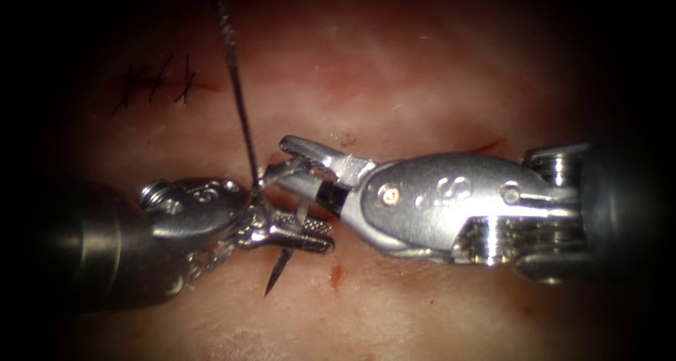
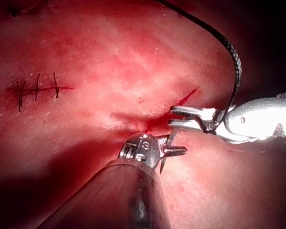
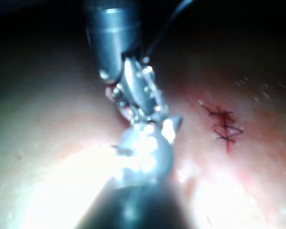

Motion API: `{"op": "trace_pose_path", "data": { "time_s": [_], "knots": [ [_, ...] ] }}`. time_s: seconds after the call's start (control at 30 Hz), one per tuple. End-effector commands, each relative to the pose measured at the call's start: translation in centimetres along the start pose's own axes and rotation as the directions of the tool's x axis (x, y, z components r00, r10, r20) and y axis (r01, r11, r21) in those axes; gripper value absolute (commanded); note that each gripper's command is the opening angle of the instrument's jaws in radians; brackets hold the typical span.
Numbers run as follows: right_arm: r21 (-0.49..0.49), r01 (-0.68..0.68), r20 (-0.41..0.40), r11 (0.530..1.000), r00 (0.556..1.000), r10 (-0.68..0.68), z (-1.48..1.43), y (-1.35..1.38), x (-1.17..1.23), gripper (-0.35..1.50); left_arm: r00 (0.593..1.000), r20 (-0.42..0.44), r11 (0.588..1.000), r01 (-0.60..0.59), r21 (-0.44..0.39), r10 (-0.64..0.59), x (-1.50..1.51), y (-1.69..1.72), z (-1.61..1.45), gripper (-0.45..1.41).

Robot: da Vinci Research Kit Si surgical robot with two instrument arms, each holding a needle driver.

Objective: Wound Closure

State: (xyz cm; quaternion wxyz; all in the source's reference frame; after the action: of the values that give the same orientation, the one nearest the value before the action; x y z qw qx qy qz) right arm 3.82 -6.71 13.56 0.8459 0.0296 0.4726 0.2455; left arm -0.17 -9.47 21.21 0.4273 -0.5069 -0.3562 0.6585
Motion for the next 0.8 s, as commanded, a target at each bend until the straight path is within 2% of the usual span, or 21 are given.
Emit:
{"op": "trace_pose_path", "data": {
  "time_s": [0.03, 0.07, 0.1, 0.3, 0.37, 0.5, 0.53, 0.6, 0.67, 0.8],
  "knots": [
    [0.050, 0.008, -0.010, 0.999, 1.000, -0.007, 0.04, -0.01, -0.07, -0.35, 1.000, 0.003, 1.000, -0.027, -0.004, 0.027, -0.08, -0.02, 0.08, 1.03],
    [0.072, 0.010, -0.019, 0.997, 1.000, -0.008, 0.03, 0.02, -0.08, -0.35, 0.999, -0.002, 0.999, -0.049, 0.007, 0.049, -0.05, -0.03, 0.08, 1.18],
    [0.082, 0.014, -0.027, 0.997, 1.000, -0.012, 0.01, 0.05, -0.09, -0.35, 0.997, -0.006, 0.997, -0.077, 0.021, 0.077, -0.04, -0.03, 0.07, 1.23],
    [0.160, 0.047, -0.050, 0.986, 0.998, -0.039, -0.10, 0.30, -0.19, -0.35, 0.987, -0.001, 0.986, -0.162, 0.043, 0.163, -0.06, -0.03, 0.04, 1.26],
    [0.221, 0.061, -0.061, 0.973, 0.997, -0.049, -0.12, 0.41, -0.24, -0.35, 0.985, 0.000, 0.984, -0.173, 0.041, 0.174, -0.06, -0.04, 0.03, 1.28],
    [0.355, 0.130, -0.148, 0.926, 0.986, -0.081, -0.10, 0.66, -0.40, -0.35, 0.979, 0.016, 0.977, -0.204, 0.057, 0.204, -0.06, -0.08, 0.05, 1.28],
    [0.355, 0.130, -0.148, 0.926, 0.986, -0.081, -0.10, 0.66, -0.40, -0.35, 0.979, 0.016, 0.977, -0.204, 0.057, 0.204, -0.06, -0.08, 0.05, 1.28],
    [0.410, 0.203, -0.187, 0.889, 0.973, -0.136, -0.06, 0.82, -0.45, -0.35, 0.969, 0.040, 0.967, -0.245, 0.074, 0.242, -0.11, -0.14, 0.09, 1.25],
    [0.420, 0.239, -0.204, 0.875, 0.965, -0.166, -0.05, 0.88, -0.47, -0.35, 0.964, 0.050, 0.961, -0.265, 0.080, 0.261, -0.13, -0.16, 0.10, 1.21],
    [0.444, 0.345, -0.251, 0.827, 0.934, -0.254, 0.00, 1.12, -0.52, -0.35, 0.925, 0.100, 0.920, -0.377, 0.107, 0.367, -0.23, -0.26, 0.18, 1.09]
  ]
}}
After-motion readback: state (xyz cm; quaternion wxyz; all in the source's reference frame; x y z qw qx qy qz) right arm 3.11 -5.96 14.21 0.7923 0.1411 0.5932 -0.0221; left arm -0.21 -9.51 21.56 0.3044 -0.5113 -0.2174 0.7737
